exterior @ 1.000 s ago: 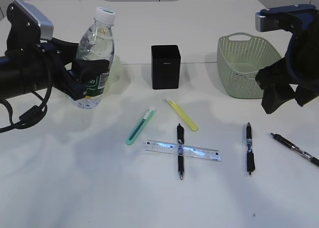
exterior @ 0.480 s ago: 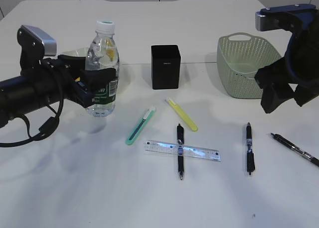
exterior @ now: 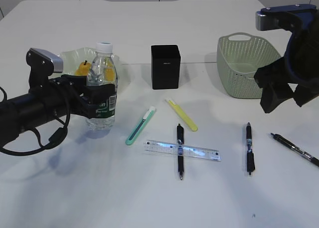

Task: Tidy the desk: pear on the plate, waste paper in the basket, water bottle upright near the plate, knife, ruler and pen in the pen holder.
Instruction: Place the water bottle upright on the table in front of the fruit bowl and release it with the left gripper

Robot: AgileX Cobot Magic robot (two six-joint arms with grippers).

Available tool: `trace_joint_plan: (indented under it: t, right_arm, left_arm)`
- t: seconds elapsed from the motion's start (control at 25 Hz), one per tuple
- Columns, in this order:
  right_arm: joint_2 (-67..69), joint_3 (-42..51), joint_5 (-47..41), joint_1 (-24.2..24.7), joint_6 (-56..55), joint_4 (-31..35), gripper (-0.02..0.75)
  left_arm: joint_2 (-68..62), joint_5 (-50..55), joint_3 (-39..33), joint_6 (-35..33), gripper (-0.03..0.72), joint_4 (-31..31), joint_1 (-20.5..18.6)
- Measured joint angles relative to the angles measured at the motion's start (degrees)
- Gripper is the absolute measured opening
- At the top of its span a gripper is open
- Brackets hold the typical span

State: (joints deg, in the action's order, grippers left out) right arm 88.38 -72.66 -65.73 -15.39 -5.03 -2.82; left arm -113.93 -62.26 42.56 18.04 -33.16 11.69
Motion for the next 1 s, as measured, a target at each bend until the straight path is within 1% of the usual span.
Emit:
trace_joint_plan:
  t: [0.28, 0.56, 1.0]
  right_arm:
    - [0.00, 0.00, 0.00, 0.00, -0.07, 0.54, 0.494]
    - [0.00, 0.00, 0.00, 0.00, -0.07, 0.90, 0.494]
    - [0.00, 0.00, 0.00, 0.00, -0.07, 0.90, 0.494]
  left_arm:
    - [-4.23, 0.00, 0.12, -0.37, 0.380, 0.61, 0.00]
    - [-7.24, -4.15, 0.71, -2.03, 0.380, 1.33, 0.00]
    - [-12.50, -8.73, 4.93, -5.55, 0.380, 2.67, 0.00]
